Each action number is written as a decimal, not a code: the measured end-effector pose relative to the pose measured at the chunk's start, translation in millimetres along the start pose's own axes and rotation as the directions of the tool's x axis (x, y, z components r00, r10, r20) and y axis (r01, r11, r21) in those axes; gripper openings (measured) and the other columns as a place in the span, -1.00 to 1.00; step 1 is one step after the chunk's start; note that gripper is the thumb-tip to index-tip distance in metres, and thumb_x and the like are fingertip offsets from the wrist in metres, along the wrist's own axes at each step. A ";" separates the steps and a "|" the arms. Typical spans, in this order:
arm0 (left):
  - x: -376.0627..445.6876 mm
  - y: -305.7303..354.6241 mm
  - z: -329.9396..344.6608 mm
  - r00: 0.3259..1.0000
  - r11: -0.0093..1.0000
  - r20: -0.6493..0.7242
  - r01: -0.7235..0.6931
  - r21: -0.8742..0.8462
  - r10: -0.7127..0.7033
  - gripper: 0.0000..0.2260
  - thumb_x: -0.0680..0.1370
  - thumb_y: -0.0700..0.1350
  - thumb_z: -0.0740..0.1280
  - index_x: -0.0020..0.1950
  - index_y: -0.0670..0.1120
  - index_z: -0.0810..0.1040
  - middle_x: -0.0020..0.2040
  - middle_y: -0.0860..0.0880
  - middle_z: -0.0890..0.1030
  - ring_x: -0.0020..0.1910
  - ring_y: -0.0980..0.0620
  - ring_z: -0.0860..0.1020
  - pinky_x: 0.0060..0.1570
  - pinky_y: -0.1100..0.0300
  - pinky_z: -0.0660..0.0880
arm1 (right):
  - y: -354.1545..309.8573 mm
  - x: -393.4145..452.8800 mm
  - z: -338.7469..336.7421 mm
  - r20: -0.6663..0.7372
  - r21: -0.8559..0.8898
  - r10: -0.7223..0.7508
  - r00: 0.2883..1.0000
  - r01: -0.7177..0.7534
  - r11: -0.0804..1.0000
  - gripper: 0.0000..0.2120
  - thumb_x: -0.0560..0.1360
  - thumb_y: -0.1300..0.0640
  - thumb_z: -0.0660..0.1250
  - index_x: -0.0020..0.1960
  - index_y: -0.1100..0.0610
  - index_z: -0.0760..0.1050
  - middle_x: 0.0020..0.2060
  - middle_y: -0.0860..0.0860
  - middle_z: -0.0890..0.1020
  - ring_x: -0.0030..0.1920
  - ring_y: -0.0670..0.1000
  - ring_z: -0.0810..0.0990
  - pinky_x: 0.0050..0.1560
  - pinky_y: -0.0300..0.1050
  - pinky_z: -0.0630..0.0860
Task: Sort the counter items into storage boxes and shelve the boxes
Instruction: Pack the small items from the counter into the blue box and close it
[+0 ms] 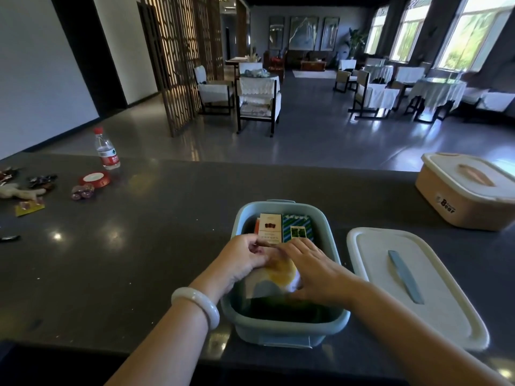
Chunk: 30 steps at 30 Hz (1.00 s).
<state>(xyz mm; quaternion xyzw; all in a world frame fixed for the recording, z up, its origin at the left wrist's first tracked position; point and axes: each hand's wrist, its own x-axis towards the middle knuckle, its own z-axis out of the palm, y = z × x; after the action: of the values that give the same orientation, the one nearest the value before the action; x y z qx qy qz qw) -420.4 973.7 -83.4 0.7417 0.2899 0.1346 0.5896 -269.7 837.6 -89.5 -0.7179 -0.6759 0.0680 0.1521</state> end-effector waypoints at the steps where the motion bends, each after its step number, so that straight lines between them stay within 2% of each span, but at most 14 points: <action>1: -1.6 0.8 -0.9 0.999 1.000 -0.034 -0.007 -0.019 0.006 -0.81 0.44 -0.07 0.50 0.04 0.01 0.62 -0.07 0.07 0.69 -0.05 0.18 0.64 -0.07 0.28 0.56 | 0.9 -0.7 1.4 -0.002 0.002 0.007 1.000 -0.007 1.000 -0.19 0.29 -0.35 0.34 0.41 -0.05 0.18 0.23 -0.13 0.33 0.28 -0.08 0.23 0.41 -0.11 0.22; 3: -4.4 1.0 -3.7 0.977 0.999 -0.204 -0.053 0.008 0.053 -0.89 0.48 -0.06 0.46 -0.03 -0.01 0.61 -0.13 0.04 0.68 -0.12 0.14 0.65 -0.19 0.30 0.56 | 4.4 -2.4 3.7 0.007 -0.014 0.027 1.000 -0.027 1.000 -0.21 0.29 -0.37 0.34 0.39 -0.06 0.20 0.21 -0.13 0.33 0.25 -0.09 0.24 0.38 -0.11 0.23; 5: -7.5 -1.5 -9.3 0.912 0.991 -0.393 -0.084 0.103 0.118 -0.94 0.52 -0.05 0.40 -0.03 0.02 0.59 -0.12 0.06 0.64 -0.12 0.16 0.61 -0.16 0.27 0.54 | 9.0 -3.7 6.2 0.052 -0.041 0.070 0.996 -0.068 0.997 -0.21 0.30 -0.38 0.34 0.39 -0.09 0.17 0.21 -0.16 0.31 0.22 -0.11 0.23 0.35 -0.10 0.26; 7: -10.3 -8.1 -12.6 0.864 0.986 -0.484 -0.071 0.151 0.136 -0.91 0.54 -0.07 0.37 0.03 0.01 0.56 -0.04 0.08 0.59 -0.06 0.18 0.57 -0.10 0.28 0.52 | 13.1 -3.4 9.8 0.100 -0.065 0.113 0.988 -0.107 0.992 -0.21 0.31 -0.37 0.34 0.41 -0.09 0.15 0.22 -0.16 0.30 0.23 -0.12 0.22 0.36 -0.08 0.27; 10: -10.9 -18.4 -9.2 0.852 0.965 -0.501 -0.015 0.263 0.150 -0.76 0.54 -0.09 0.38 0.20 -0.01 0.49 0.11 0.06 0.48 0.03 0.14 0.51 -0.06 0.28 0.51 | 14.7 2.9 15.0 0.116 -0.087 0.177 0.977 -0.168 0.982 -0.15 0.31 -0.30 0.41 0.45 -0.02 0.14 0.31 -0.10 0.31 0.34 -0.04 0.24 0.40 -0.05 0.22; 14: -8.2 -28.6 -3.4 0.858 0.955 -0.499 0.034 0.296 0.125 -0.64 0.57 -0.07 0.33 0.35 -0.02 0.40 0.25 0.04 0.39 -0.08 0.24 0.41 -0.29 0.45 0.33 | 12.5 13.1 20.5 0.090 -0.141 0.204 0.975 -0.191 0.971 -0.13 0.23 -0.26 0.50 0.39 0.02 0.21 0.28 -0.06 0.38 0.31 -0.02 0.31 0.37 -0.06 0.27; 21: -8.2 -35.6 -4.0 0.849 0.956 -0.516 0.048 0.289 0.113 -0.66 0.60 -0.09 0.29 0.37 0.02 0.40 0.27 0.03 0.43 -0.13 0.30 0.39 -0.31 0.47 0.29 | 14.6 8.3 23.2 0.072 -0.168 0.169 0.983 -0.155 0.974 -0.13 0.26 -0.34 0.41 0.44 -0.05 0.19 0.28 -0.12 0.32 0.32 -0.04 0.27 0.40 -0.05 0.23; 25: -7.5 -35.9 -3.1 0.847 0.952 -0.519 0.058 0.300 0.112 -0.66 0.60 -0.10 0.27 0.39 0.02 0.39 0.28 0.02 0.43 -0.06 0.25 0.38 -0.29 0.46 0.29 | 14.5 9.4 21.8 0.098 -0.124 0.174 0.980 -0.162 0.979 -0.28 0.33 -0.27 0.41 0.39 -0.09 0.25 0.26 -0.11 0.38 0.31 -0.05 0.33 0.38 -0.06 0.25; 30: -7.0 -36.5 -2.7 0.850 0.955 -0.518 0.065 0.289 0.099 -0.66 0.61 -0.10 0.27 0.39 0.02 0.39 0.29 0.01 0.43 0.02 0.22 0.40 -0.24 0.46 0.29 | 18.5 8.4 22.3 0.105 -0.123 0.209 0.972 -0.196 0.973 -0.29 0.31 -0.28 0.42 0.37 -0.11 0.28 0.24 -0.13 0.39 0.29 -0.06 0.34 0.37 -0.05 0.30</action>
<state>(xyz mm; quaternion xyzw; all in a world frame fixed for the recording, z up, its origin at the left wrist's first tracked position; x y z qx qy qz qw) -437.3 976.7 -116.5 0.7584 0.4504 0.2933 0.3687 -258.2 848.0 -115.3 -0.7852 -0.6097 0.0873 0.0642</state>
